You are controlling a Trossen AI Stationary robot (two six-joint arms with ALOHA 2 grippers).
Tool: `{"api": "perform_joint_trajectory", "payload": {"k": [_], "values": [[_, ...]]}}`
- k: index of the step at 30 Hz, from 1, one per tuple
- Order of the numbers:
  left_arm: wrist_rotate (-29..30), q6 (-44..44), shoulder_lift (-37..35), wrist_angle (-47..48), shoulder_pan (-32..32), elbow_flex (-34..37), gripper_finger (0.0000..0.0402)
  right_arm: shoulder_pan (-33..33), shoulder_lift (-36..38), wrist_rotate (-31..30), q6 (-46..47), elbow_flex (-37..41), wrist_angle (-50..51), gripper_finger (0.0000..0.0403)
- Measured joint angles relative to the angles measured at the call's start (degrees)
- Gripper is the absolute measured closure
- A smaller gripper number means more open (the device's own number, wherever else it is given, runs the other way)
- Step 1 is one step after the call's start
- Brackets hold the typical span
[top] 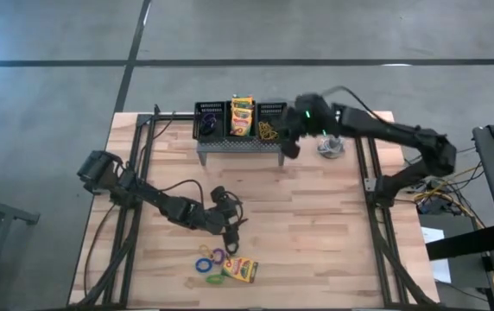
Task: Pick & Place Office Desk Supplies
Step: Put the right black rubber band into the right black basket on the shelf, then put the yellow rubber band into the right black basket on the shelf
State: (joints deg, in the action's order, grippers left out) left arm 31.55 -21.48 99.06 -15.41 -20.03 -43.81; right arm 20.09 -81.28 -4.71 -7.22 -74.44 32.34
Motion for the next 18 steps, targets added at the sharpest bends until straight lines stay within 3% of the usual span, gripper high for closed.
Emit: {"api": "perform_joint_trajectory", "payload": {"k": [3,9,18], "values": [[-0.01,0.0,-0.12,0.09,0.02,-0.06,0.0116,4.23,-4.1,5.92,-0.07,-4.05,3.69,0.0344],[-0.03,-0.01,-0.12,0.38,0.02,-0.02,0.0125,6.0,-9.95,6.6,-1.17,-8.22,5.2,0.0293],[-0.03,-0.01,-0.12,0.42,0.02,-0.02,0.014,3.09,-6.55,6.68,-2.22,-8.7,1.76,0.0249]]}}
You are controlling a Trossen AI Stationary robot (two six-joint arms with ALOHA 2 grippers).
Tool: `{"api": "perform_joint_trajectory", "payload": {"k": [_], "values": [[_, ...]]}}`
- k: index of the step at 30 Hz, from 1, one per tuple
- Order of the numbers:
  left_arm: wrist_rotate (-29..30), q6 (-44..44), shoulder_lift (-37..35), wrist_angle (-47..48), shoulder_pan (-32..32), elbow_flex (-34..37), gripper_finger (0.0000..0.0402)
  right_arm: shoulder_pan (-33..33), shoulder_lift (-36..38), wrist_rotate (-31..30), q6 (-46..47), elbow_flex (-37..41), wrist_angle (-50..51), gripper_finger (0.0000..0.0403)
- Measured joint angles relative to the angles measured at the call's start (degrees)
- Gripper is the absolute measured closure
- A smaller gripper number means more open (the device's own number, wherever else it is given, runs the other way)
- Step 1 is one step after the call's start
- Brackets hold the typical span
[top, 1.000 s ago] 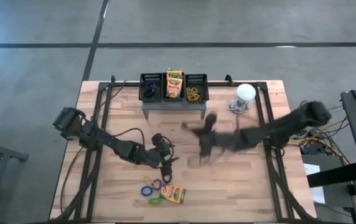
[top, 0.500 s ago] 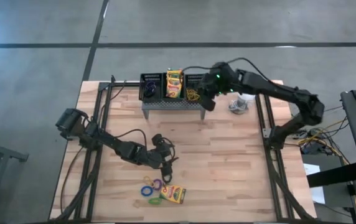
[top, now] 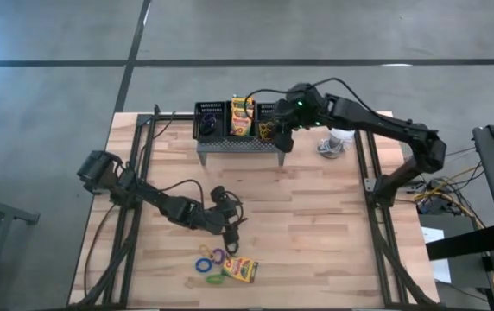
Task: Pick & Place Office Desk Supplies
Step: Put the yellow rubber band into the right black basket on the shelf
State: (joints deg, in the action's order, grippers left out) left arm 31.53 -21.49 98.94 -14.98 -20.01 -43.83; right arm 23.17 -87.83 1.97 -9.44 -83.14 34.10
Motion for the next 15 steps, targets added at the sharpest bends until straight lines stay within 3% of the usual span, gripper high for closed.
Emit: {"api": "perform_joint_trajectory", "payload": {"k": [4,7,15], "values": [[0.0,0.0,0.0,0.01,0.0,0.02,0.0146,-5.53,3.57,-0.15,-1.53,4.73,-3.86,0.0253],[-0.04,-0.06,-0.56,1.92,-0.07,-0.11,0.0151,-12.14,6.11,-0.13,-2.2,12.34,-12.31,0.026],[-0.03,-14.25,-7.62,24.66,-2.65,-1.87,0.0168,-30.65,5.11,0.03,-3.86,33.19,-40.37,0.0275]]}}
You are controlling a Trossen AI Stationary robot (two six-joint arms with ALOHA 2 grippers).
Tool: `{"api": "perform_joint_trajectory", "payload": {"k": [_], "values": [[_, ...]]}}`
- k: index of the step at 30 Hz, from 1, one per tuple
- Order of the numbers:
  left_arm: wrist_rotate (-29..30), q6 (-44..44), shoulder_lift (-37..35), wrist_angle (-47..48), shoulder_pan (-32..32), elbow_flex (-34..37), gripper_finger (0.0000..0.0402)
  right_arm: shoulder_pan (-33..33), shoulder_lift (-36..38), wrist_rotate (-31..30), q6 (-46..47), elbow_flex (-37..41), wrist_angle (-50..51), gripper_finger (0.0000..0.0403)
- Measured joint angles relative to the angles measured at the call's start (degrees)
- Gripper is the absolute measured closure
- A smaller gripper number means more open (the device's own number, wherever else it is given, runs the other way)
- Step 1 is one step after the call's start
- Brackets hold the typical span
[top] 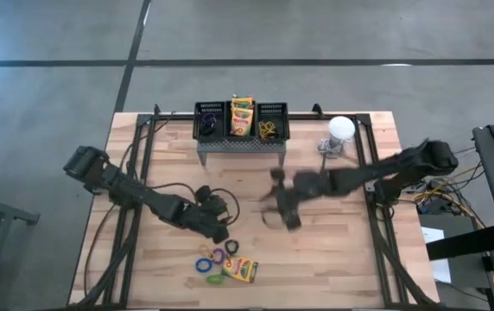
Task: Pick & Place Office Desk Supplies
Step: Put the yellow rubber band into the right black basket on the shelf
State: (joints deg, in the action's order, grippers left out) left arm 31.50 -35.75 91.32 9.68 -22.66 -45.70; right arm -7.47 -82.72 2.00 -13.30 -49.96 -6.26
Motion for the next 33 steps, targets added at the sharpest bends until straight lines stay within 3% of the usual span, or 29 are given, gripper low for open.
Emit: {"api": "perform_joint_trajectory", "payload": {"k": [4,9,13,21,28,33], "values": [[2.73,-2.6,-1.11,1.58,-2.89,1.54,0.0177,-5.16,-6.93,-0.5,1.7,6.41,-16.21,0.0271],[11.47,-4.73,0.53,-10.4,-5.65,6.3,0.0187,-5.29,-16.99,-0.72,8.95,4.75,-24.7,0.0237],[18.4,-5.55,1.84,-19.66,-6.02,10.16,0.0193,-3.91,-26.27,-1.98,13.53,-1.25,-23.82,0.02],[22.93,-9.75,0.77,-18.79,-5.96,12.01,0.02,-2.84,-39.62,-4.98,20.14,-15.99,-19.02,0.0169],[23.17,-17.07,-2.36,-10.63,-6.13,12.29,0.0204,-2.71,-45.54,-6.12,20.21,-25.91,-7.31,0.0198],[23.39,-20.47,-2.77,-7.64,-6.13,12.4,0.0204,-2.75,-46.5,-7.34,17.69,-28.66,-1.53,0.0256]]}}
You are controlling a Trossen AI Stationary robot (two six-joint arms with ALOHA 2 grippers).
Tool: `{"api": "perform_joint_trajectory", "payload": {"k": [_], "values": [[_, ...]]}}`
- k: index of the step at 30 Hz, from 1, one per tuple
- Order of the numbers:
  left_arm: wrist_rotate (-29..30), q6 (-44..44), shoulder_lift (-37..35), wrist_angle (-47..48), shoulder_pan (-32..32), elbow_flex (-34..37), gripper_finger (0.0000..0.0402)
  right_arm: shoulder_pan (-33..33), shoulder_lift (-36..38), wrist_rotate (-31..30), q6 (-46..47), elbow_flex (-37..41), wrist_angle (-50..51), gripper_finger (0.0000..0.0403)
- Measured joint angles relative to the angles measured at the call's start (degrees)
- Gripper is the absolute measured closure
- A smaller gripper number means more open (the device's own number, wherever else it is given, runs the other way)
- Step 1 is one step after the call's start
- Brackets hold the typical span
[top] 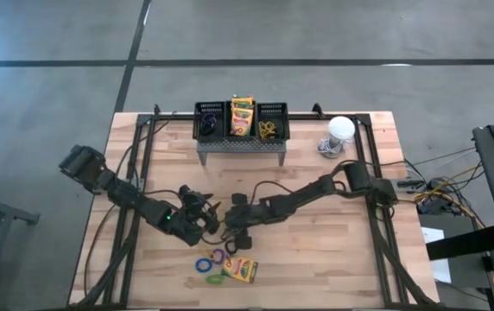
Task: Pick & Place Office Desk Supplies
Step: Put the yellow rubber band into the right black basket on the shelf
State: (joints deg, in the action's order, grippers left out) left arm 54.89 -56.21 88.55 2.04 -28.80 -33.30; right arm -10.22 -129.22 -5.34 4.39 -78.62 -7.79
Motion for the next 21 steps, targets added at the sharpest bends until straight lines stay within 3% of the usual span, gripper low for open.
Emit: {"api": "perform_joint_trajectory", "payload": {"k": [7,12,17,21], "values": [[0.0,-0.84,0.13,0.55,0.0,0.0,0.0204,0.0,5.52,-0.72,-4.36,3.34,8.86,0.0383],[0.15,-0.9,0.15,0.88,0.0,0.02,0.0204,-0.16,14.2,-2.45,-4.65,10.86,11.46,0.0392],[0.5,-0.95,0.15,0.81,0.0,0.02,0.0204,-1.46,27.31,-11.49,-4.73,20.83,5.78,0.0394],[0.87,-1.01,0.15,0.77,0.0,0.02,0.0204,-1.52,36.97,-12.66,-5.8,28.2,-2.1,0.0394]]}}
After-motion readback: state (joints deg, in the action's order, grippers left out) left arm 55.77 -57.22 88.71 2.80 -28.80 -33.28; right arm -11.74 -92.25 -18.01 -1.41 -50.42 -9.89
